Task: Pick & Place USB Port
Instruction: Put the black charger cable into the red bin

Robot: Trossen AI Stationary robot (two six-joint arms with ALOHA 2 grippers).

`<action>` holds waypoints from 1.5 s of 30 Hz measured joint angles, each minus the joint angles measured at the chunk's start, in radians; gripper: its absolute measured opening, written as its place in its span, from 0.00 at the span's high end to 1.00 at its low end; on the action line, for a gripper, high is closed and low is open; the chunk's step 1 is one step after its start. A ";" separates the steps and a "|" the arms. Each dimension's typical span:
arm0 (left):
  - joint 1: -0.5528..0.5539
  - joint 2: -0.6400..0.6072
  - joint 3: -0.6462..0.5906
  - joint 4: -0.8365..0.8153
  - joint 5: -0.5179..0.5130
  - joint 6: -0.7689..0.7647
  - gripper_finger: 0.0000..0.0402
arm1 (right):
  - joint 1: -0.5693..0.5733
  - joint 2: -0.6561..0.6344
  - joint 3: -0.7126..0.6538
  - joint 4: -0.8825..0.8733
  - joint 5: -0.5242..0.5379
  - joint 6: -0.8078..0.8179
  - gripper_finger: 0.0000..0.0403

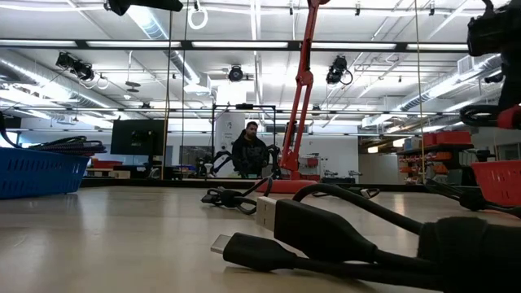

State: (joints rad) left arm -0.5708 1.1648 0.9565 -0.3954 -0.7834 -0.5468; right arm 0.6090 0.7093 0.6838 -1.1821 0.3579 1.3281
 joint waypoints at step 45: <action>-0.085 0.001 -0.001 -0.001 -0.061 -0.130 0.41 | 0.028 0.190 0.002 0.284 0.076 -0.212 0.64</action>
State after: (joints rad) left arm -0.6559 1.1660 0.9559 -0.3965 -0.8446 -0.6769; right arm 0.6370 0.8990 0.6853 -0.8976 0.4342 1.1157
